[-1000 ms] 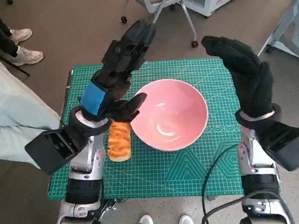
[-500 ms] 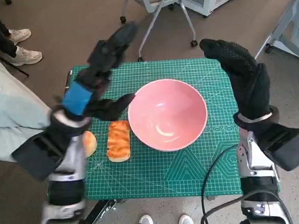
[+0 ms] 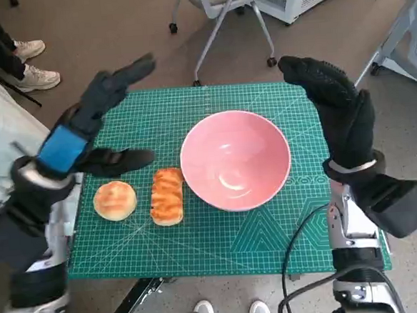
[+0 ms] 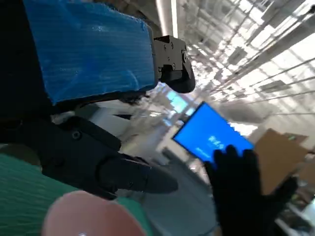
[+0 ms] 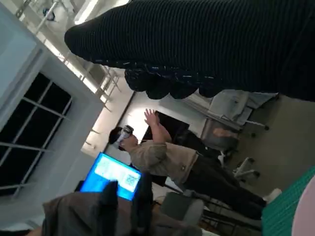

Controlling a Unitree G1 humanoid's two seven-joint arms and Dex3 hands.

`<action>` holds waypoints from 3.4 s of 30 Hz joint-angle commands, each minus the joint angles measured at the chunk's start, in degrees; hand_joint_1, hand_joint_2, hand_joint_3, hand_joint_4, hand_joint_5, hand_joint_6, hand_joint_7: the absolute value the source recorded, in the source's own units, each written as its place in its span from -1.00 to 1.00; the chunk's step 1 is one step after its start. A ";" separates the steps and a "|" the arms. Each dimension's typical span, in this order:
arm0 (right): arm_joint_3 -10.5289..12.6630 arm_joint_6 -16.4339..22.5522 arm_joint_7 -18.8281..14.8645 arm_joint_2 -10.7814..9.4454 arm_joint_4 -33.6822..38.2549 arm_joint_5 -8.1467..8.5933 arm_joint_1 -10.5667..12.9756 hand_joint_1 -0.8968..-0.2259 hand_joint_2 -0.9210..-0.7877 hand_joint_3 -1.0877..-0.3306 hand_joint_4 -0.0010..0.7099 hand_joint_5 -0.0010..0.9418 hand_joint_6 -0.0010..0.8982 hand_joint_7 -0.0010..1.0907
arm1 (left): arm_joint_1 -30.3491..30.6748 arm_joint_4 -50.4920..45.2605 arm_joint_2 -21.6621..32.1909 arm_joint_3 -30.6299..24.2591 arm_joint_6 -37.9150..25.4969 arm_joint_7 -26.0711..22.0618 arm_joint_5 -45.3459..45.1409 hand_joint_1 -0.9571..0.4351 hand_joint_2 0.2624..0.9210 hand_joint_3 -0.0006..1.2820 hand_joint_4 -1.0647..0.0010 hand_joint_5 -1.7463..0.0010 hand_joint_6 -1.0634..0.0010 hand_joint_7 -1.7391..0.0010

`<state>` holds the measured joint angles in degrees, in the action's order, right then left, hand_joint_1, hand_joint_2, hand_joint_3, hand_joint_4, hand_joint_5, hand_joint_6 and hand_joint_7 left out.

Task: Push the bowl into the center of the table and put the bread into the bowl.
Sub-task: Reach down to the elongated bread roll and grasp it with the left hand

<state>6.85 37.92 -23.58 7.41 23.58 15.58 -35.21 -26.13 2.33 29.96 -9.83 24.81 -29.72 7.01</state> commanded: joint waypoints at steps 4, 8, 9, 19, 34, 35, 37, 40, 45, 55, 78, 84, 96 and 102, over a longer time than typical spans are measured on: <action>0.11 -0.66 -0.27 -0.50 0.73 0.64 0.59 -0.16 -1.00 -0.16 -0.51 -1.00 -1.00 0.08 | 5.86 -5.77 3.38 -0.87 -4.06 0.97 -3.03 -0.27 0.66 -0.86 0.41 0.85 0.79 0.16; 0.12 -0.80 -0.18 -0.68 0.99 0.71 0.31 -0.15 -1.00 -0.16 -0.51 -1.00 -1.00 0.08 | 8.68 -9.64 3.25 -0.68 -7.52 2.70 -5.13 -0.28 0.69 -0.87 0.40 0.87 0.73 0.20; 0.10 -0.83 -0.14 -0.74 1.00 0.68 0.29 -0.15 -1.00 -0.16 -0.51 -1.00 -1.00 0.08 | 9.21 -10.36 3.14 -0.62 -8.19 3.10 -5.54 -0.28 0.69 -0.87 0.39 0.87 0.72 0.21; -0.05 -0.73 -0.02 -1.18 1.24 0.25 0.14 -0.18 -1.00 -0.16 -0.51 -1.00 -1.00 0.07 | 13.43 -12.53 0.44 1.25 -10.67 7.05 -9.32 -0.22 0.70 -0.90 0.35 0.91 0.63 0.27; 0.38 -1.01 -0.86 -0.27 1.62 0.70 -0.04 -0.19 -1.00 -0.16 -0.51 -1.00 -1.00 0.07 | 18.02 -13.79 -1.34 3.48 -13.54 8.49 -11.61 -0.08 0.65 -0.93 0.33 0.95 0.56 0.35; 0.41 -0.97 -0.83 -0.20 1.69 0.61 -0.10 -0.19 -1.00 -0.16 -0.51 -1.00 -1.00 0.07 | 18.21 -14.06 -1.24 3.65 -14.07 8.31 -11.78 -0.05 0.63 -0.93 0.32 0.95 0.56 0.36; 0.48 -0.94 -0.82 -0.07 1.83 0.51 -0.22 -0.19 -1.00 -0.16 -0.51 -1.00 -1.00 0.08 | 18.48 -14.65 -1.03 4.00 -15.20 7.93 -12.07 0.00 0.59 -0.95 0.33 0.97 0.54 0.39; 0.54 -0.86 -0.85 0.08 2.09 0.48 -0.42 -0.19 -1.00 -0.16 -0.51 -1.00 -1.00 0.08 | 18.70 -15.62 -0.52 4.68 -17.16 7.32 -12.72 0.10 0.51 -0.98 0.35 0.99 0.49 0.45; 0.53 -0.75 -0.89 0.28 2.35 0.36 -0.68 -0.17 -1.00 -0.16 -0.51 -1.00 -1.00 0.08 | 18.59 -16.89 1.01 6.20 -21.45 5.85 -14.71 0.25 0.41 -0.99 0.41 1.00 0.36 0.62; 0.40 -0.50 -0.76 0.53 2.61 0.09 -0.85 -0.15 -1.00 -0.17 -0.51 -1.00 -1.00 0.09 | 17.73 -19.54 3.73 9.66 -31.65 2.64 -20.06 0.34 0.37 -1.00 0.51 1.00 0.24 0.87; 0.42 -0.56 -0.79 0.66 2.35 0.14 -0.78 -0.16 -1.00 -0.17 -0.51 -1.00 -1.00 0.09 | 15.43 -22.44 5.78 15.76 -47.69 -1.80 -26.38 0.31 0.40 -1.00 0.79 1.00 0.44 1.00; 0.43 -0.38 -0.83 0.59 2.38 0.21 -0.67 -0.16 -1.00 -0.16 -0.51 -1.00 -1.00 0.10 | 14.88 -21.84 5.71 17.17 -48.65 -1.47 -27.70 0.30 0.40 -1.00 0.82 1.00 0.47 1.00; 0.60 -0.53 -1.17 0.51 2.51 0.72 -0.70 -0.16 -1.00 -0.16 -0.50 -0.99 -1.00 0.10 | 12.97 -18.24 4.09 20.04 -49.15 0.23 -30.29 0.27 0.40 -1.00 0.82 1.00 0.48 1.00; 0.61 -0.58 -1.23 0.41 2.52 0.85 -0.64 -0.16 -1.00 -0.16 -0.50 -0.99 -1.00 0.10 | 12.25 -16.05 2.73 21.64 -48.38 2.25 -31.82 0.27 0.40 -1.00 0.79 0.99 0.47 1.00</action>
<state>7.32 37.72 -24.21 7.85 25.32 16.11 -36.34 -13.01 -15.35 33.80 10.58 -24.11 -29.10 -23.19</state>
